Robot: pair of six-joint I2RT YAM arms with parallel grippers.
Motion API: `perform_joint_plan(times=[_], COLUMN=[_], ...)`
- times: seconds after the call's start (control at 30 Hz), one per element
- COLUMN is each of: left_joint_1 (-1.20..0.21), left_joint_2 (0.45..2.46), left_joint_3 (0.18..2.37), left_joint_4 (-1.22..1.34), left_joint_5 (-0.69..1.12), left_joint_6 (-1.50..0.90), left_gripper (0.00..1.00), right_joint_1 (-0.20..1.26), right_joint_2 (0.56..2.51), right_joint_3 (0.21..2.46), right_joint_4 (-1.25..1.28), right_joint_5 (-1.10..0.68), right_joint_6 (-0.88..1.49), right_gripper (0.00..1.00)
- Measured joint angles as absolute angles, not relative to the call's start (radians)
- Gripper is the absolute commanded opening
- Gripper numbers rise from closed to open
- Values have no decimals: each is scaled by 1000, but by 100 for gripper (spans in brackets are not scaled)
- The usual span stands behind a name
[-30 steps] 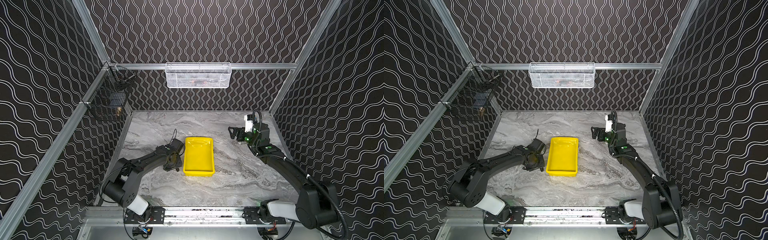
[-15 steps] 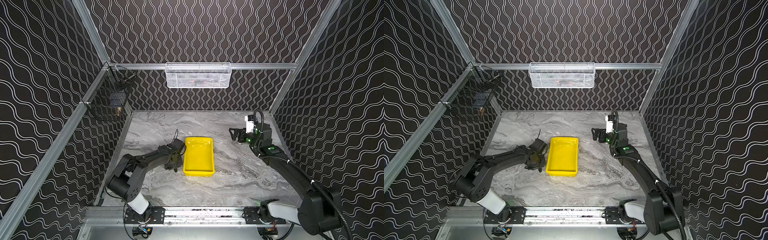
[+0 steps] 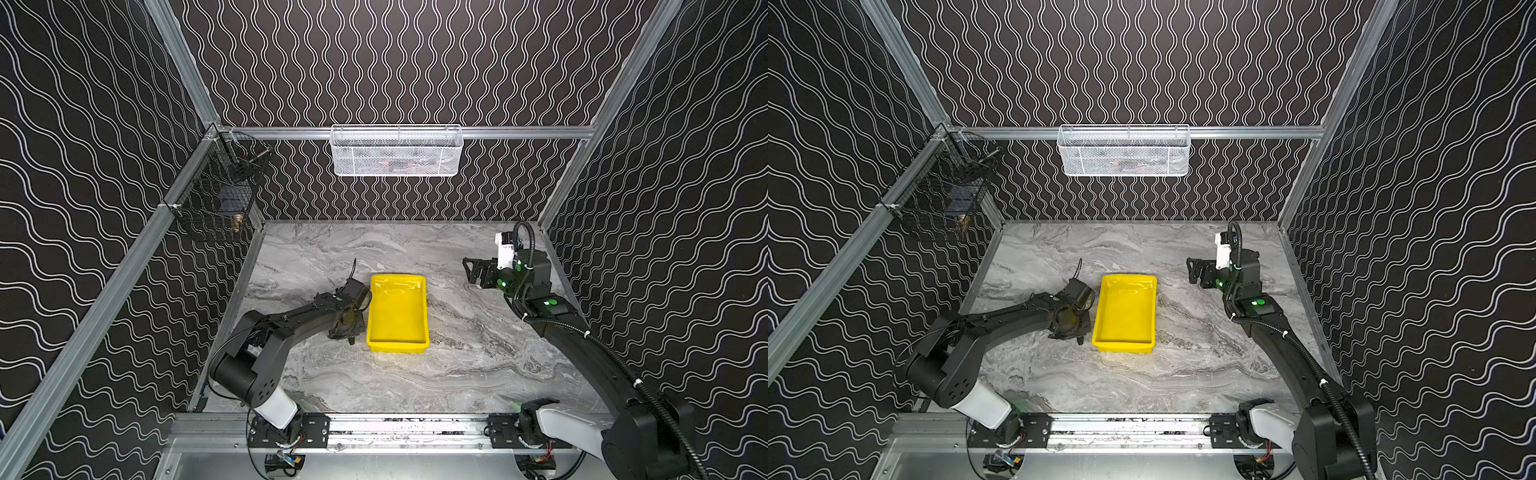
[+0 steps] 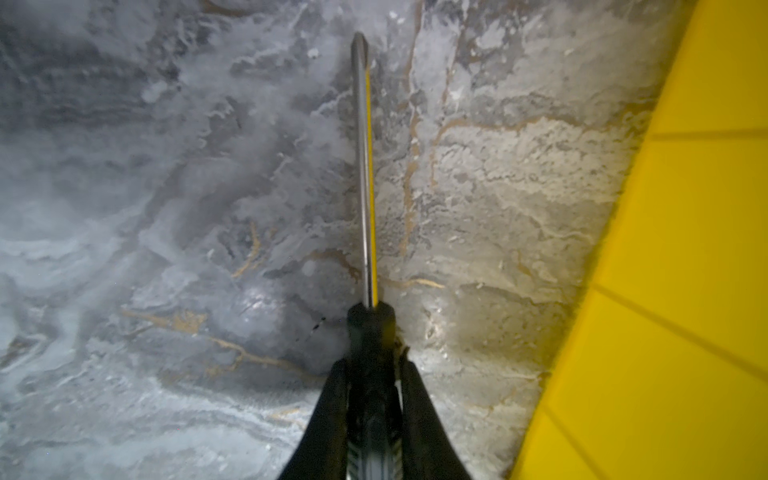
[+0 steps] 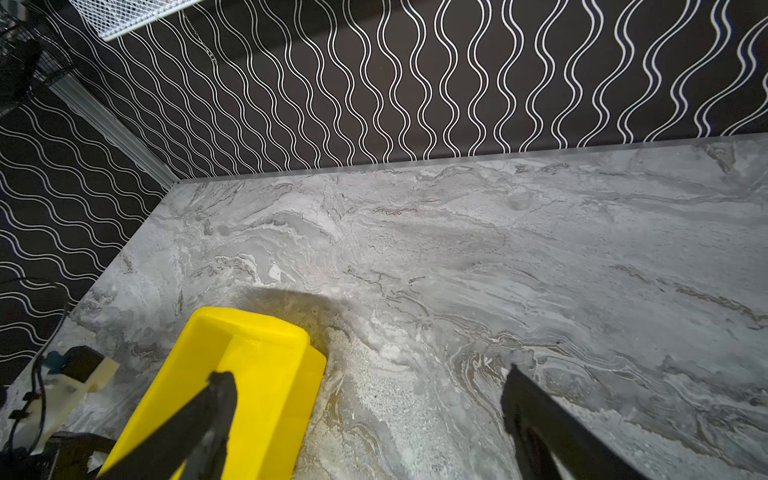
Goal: Put the screwdriver in the bin
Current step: Pick up the screwdriver from the center of the table.
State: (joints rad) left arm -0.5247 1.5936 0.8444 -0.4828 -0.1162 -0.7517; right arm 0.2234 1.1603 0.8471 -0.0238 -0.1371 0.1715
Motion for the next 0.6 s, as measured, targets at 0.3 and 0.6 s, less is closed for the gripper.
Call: perform_joint_plan(times=[0.3, 0.6], left_joint_1=[-525, -525], left_joint_2=[1533, 1487], left_joint_3=[842, 885], left_joint_4=[-521, -577], left_joint_5=[-156, -200], left_joint_6=[-723, -696], left_gripper=[0, 0], right_joint_1=[221, 197], right_joint_2=[1153, 1151], right_joint_3=[848, 846], right_joint_4=[-69, -101], right_joint_5=[-167, -209], right_joint_6=[191, 202], right_gripper=[99, 99])
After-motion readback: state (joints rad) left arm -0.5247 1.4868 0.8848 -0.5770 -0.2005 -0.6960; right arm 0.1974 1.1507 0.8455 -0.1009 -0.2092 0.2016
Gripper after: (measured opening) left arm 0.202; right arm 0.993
